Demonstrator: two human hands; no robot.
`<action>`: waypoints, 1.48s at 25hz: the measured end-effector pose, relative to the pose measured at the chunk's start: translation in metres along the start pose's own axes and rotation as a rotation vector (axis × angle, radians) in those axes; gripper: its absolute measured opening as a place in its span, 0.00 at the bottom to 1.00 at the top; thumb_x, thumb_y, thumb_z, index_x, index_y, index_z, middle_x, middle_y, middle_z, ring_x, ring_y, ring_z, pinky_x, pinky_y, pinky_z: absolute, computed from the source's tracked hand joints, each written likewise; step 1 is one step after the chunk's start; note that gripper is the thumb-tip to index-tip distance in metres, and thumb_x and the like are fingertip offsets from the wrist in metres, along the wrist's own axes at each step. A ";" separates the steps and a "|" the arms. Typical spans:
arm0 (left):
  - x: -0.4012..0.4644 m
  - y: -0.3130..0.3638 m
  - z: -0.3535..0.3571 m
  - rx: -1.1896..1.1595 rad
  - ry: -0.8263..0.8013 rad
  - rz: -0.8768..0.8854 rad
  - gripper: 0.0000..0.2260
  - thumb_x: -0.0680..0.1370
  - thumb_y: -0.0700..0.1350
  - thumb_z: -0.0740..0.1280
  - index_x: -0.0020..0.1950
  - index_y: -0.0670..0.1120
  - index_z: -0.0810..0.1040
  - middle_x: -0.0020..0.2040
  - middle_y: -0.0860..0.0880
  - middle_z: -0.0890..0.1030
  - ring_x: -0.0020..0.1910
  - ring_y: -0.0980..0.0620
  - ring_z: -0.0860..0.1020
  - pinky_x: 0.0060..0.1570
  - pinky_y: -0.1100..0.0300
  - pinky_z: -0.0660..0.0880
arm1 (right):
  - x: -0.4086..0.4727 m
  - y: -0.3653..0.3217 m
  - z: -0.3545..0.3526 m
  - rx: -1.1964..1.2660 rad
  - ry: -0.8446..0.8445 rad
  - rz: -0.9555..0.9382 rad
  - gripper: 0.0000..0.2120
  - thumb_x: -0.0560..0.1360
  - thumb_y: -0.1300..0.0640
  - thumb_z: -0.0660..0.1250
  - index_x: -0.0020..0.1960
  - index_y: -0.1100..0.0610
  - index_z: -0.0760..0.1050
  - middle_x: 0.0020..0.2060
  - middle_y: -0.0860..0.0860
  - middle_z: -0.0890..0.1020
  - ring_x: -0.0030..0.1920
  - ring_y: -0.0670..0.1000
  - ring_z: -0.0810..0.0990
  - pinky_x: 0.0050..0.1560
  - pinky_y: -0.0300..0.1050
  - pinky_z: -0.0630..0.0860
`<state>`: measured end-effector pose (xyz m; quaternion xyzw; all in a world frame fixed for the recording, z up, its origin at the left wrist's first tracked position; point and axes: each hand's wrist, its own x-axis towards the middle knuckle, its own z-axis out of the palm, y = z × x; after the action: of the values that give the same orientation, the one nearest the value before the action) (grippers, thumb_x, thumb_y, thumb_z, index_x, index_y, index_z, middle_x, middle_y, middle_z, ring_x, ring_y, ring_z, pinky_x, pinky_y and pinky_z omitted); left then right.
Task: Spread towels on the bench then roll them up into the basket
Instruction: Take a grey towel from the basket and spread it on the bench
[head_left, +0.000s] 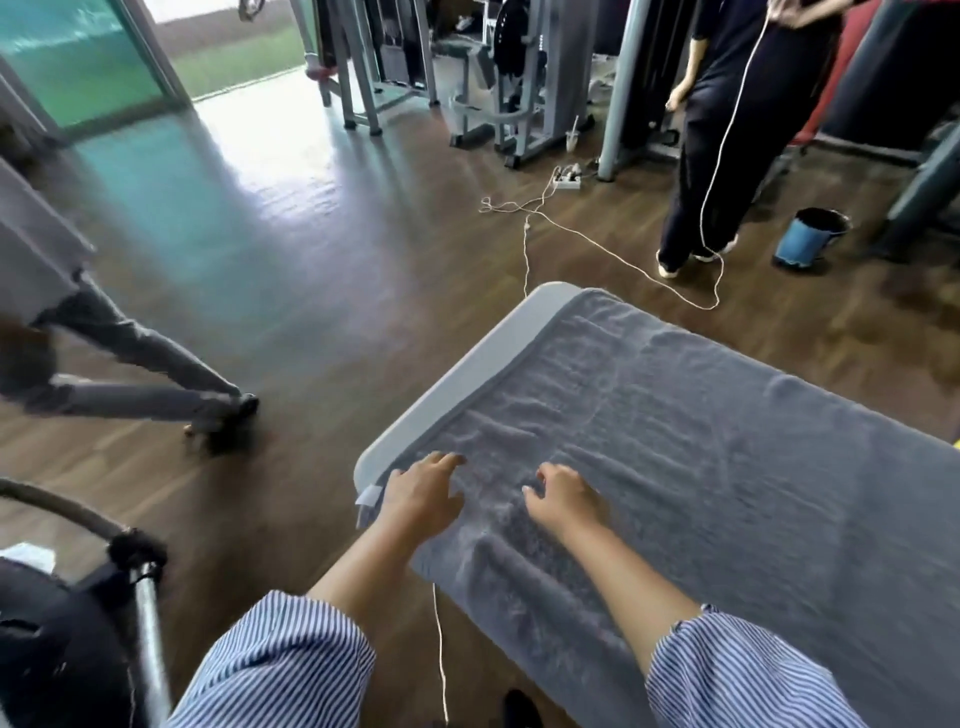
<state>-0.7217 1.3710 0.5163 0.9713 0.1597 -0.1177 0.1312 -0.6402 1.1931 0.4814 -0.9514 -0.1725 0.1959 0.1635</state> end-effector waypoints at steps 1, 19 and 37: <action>0.010 -0.006 -0.004 -0.004 -0.011 -0.004 0.23 0.77 0.53 0.63 0.72 0.56 0.65 0.71 0.54 0.68 0.66 0.49 0.72 0.63 0.53 0.67 | 0.009 -0.005 0.002 -0.006 0.003 0.005 0.17 0.77 0.45 0.58 0.60 0.54 0.71 0.58 0.52 0.76 0.59 0.56 0.75 0.56 0.49 0.71; 0.229 -0.127 -0.100 0.125 -0.176 0.611 0.23 0.78 0.51 0.63 0.73 0.53 0.64 0.71 0.51 0.69 0.67 0.46 0.71 0.63 0.50 0.65 | 0.130 -0.169 0.038 0.157 0.481 0.595 0.13 0.72 0.51 0.58 0.48 0.58 0.75 0.51 0.55 0.79 0.52 0.58 0.77 0.48 0.48 0.71; 0.397 -0.015 -0.110 0.306 -0.377 1.179 0.20 0.79 0.51 0.60 0.72 0.57 0.64 0.69 0.57 0.70 0.65 0.53 0.73 0.65 0.52 0.65 | 0.183 -0.167 0.059 0.146 0.673 1.004 0.09 0.64 0.51 0.72 0.35 0.52 0.72 0.32 0.47 0.75 0.32 0.52 0.78 0.30 0.46 0.73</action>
<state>-0.3404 1.5273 0.5086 0.8665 -0.4460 -0.2163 0.0598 -0.5513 1.4270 0.4352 -0.9126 0.3721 -0.0509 0.1616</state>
